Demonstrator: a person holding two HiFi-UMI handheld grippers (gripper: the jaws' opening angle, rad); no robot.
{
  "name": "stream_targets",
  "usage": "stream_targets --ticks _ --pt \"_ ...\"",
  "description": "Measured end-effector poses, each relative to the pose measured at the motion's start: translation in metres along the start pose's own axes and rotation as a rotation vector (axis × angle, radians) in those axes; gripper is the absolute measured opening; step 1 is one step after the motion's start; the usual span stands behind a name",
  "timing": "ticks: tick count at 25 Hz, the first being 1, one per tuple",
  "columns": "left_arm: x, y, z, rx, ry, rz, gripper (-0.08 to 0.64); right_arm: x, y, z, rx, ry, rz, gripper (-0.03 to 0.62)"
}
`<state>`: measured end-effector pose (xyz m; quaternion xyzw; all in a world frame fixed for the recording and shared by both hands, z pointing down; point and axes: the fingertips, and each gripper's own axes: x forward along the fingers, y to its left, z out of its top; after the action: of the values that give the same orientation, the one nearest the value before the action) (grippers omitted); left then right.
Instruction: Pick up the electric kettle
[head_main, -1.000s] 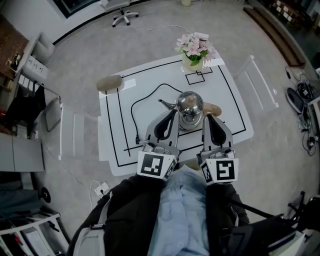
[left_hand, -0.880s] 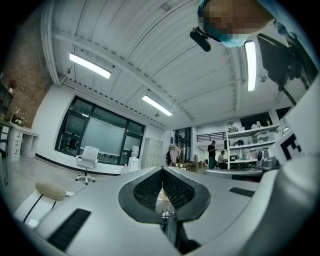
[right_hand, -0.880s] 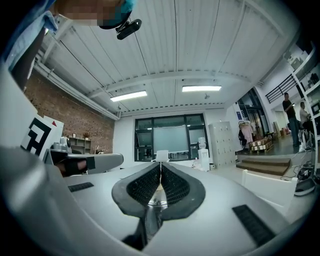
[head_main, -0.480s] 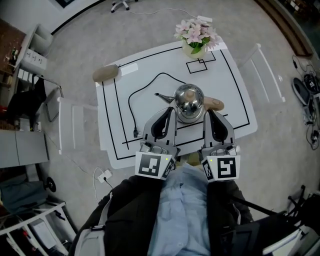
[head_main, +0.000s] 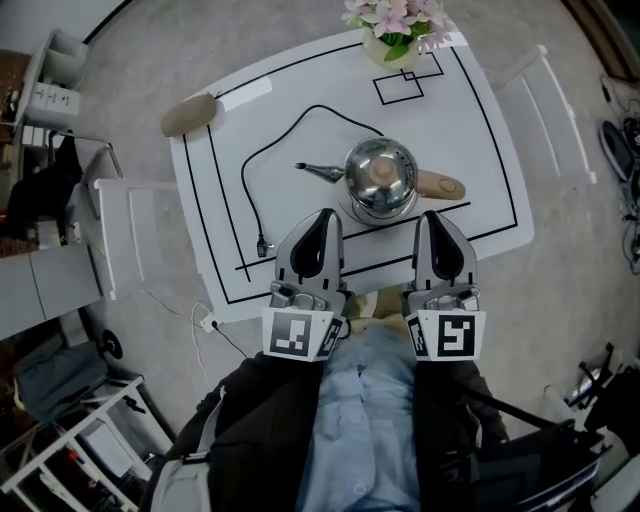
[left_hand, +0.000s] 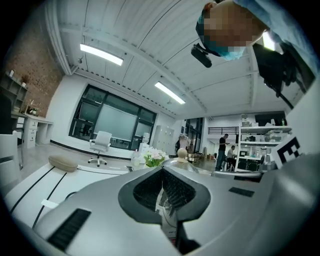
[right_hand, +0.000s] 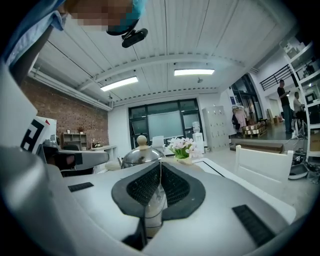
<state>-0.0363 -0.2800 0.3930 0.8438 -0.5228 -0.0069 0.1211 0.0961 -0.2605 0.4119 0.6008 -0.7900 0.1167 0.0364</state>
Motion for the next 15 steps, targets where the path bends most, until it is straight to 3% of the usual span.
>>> stream_targets --ticks 5,6,8,9,15 --pt "0.005 0.016 -0.025 -0.045 0.027 0.034 0.01 0.004 -0.016 -0.03 0.012 0.067 -0.049 0.021" --pt "0.006 0.02 -0.031 -0.055 0.034 0.042 0.042 0.005 -0.02 -0.036 0.019 0.076 -0.063 0.039" --pt "0.009 0.029 -0.041 -0.077 0.043 0.057 0.13 0.007 -0.029 -0.047 0.032 0.09 -0.089 0.211" --pt "0.011 0.033 -0.044 -0.086 0.042 0.064 0.196 0.008 -0.034 -0.052 0.037 0.094 -0.105 0.244" --pt "0.018 0.053 -0.048 -0.112 0.016 0.101 0.218 0.012 -0.056 -0.064 0.037 0.106 -0.175 0.249"
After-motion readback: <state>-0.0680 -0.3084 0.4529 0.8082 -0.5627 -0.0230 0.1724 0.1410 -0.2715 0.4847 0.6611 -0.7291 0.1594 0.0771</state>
